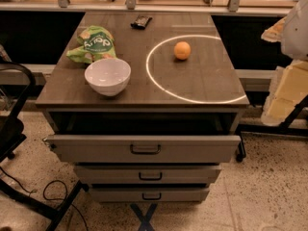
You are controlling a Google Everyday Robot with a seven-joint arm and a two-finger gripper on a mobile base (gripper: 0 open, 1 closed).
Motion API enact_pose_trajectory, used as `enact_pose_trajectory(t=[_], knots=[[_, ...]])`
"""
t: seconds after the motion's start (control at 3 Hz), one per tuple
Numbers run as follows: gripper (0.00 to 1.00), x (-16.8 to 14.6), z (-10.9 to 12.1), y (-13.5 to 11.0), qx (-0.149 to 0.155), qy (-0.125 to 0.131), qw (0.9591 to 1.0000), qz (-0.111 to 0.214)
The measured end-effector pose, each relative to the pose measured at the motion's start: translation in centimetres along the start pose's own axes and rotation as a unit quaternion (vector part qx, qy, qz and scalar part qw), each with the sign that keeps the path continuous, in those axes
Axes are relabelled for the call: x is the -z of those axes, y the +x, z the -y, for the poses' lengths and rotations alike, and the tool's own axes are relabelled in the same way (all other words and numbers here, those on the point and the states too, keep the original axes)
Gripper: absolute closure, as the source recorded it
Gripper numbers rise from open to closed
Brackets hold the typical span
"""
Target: Move white bowl near rxbar chocolate
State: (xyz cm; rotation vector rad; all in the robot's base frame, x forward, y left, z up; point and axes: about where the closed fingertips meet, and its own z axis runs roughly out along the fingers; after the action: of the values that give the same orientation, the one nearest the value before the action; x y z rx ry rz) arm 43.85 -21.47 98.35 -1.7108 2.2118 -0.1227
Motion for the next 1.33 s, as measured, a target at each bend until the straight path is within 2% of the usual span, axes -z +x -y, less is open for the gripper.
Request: enact_pose_trajectory(t=[0.67, 1.0, 1.33], knots=[[0.00, 0.1, -0.1, -0.5, 0.010, 0.006, 0.9999, 0.004], [0.00, -1.0, 0.4, -4.8, 0.079, 0.028, 0.9962, -0.023], [0.00, -1.8, 1.0, -8.0, 0.133, 0.048, 0.9887, -0.050]])
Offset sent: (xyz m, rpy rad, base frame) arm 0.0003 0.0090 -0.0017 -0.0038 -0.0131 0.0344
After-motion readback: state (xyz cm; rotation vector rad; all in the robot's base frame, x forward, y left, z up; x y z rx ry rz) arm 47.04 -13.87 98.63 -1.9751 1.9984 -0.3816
